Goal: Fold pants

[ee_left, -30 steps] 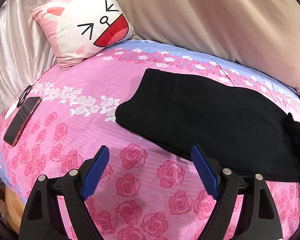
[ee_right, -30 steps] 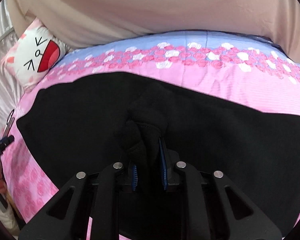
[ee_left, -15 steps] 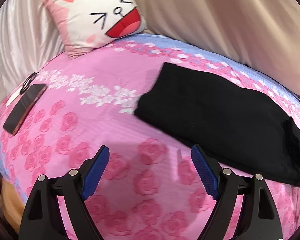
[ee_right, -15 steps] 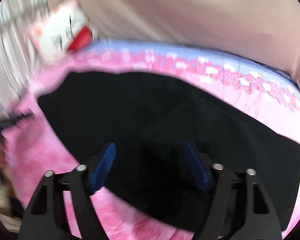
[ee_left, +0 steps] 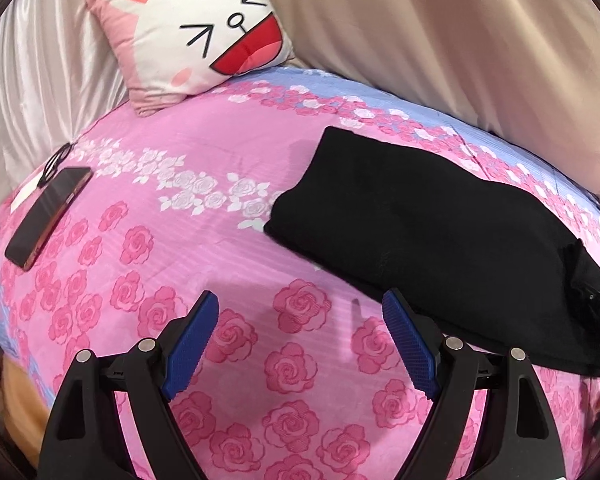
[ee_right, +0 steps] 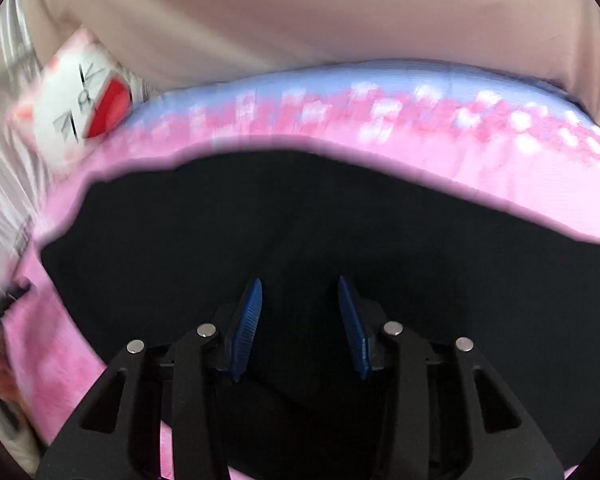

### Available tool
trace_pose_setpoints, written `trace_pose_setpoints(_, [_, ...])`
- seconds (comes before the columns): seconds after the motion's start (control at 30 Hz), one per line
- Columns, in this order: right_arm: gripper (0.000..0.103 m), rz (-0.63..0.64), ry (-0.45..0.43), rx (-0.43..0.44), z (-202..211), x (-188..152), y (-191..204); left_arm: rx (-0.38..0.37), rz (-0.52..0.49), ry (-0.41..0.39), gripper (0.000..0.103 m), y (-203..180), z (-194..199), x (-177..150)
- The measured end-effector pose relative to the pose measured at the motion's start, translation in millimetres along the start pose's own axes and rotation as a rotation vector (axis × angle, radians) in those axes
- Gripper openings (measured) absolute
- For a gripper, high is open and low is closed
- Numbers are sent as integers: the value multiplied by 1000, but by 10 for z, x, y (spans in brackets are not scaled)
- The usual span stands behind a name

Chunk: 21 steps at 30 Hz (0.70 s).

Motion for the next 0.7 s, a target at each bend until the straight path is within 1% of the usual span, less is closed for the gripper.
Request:
trace_pose_setpoints(0.03, [39, 15, 2, -8, 30, 19, 24, 5, 10, 8, 81, 29, -6, -11])
trace_pose_setpoints(0.1, [39, 9, 0, 23, 134, 61, 22, 10, 20, 18, 81, 72, -10, -29])
trace_pose_setpoints(0.17, [56, 31, -24, 26, 286, 50, 18, 16, 26, 16, 81, 114, 5, -40])
trace_pose_setpoints(0.2, [71, 70, -60, 2, 392, 27, 47, 18, 24, 13, 81, 119, 18, -47])
trace_pose_setpoints(0.23, [72, 112, -75, -17, 454, -6, 88, 20, 23, 13, 81, 128, 16, -50])
trace_pose_setpoints(0.27, [72, 144, -68, -22, 462, -39, 128, 24, 22, 16, 81, 126, 7, -55])
trace_pose_setpoints(0.3, [70, 187, -50, -31, 444, -89, 195, 24, 22, 19, 81, 123, -8, -56])
trace_pose_setpoints(0.37, [63, 265, -17, -64, 333, -165, 278, 19, 19, 29, 81, 84, -48, -53])
trace_pose_setpoints(0.4, [55, 293, 5, -81, 247, -192, 312, 16, 16, 29, 81, 60, -53, -50])
trace_pose_setpoints(0.47, [56, 315, 17, -90, 143, -211, 319, 10, 6, 24, 81, 6, -38, -46])
trace_pose_setpoints(0.5, [56, 319, 10, -95, 108, -214, 329, 6, 2, 19, 81, -8, -24, -45])
trace_pose_setpoints(0.57, [48, 318, -4, -88, 81, -187, 343, 9, -1, 15, 81, -7, -7, -47])
trace_pose_setpoints(0.63, [27, 298, -14, -91, 72, -124, 335, 17, 8, 19, 81, 40, -24, -48])
trace_pose_setpoints(0.67, [24, 275, -20, -85, 80, -82, 324, 25, 17, 23, 81, 69, -41, -45])
trace_pose_setpoints(0.7, [23, 238, -33, -54, 123, -44, 328, 33, 29, 26, 81, 117, -65, -39])
Point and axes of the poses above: each gripper's, at about its wrist camera, not at the fingertips, and z roughly against the way its jaws point, y to its left, x to its top, the point moved 4 cm from there along -z, roughly the way its jaws point
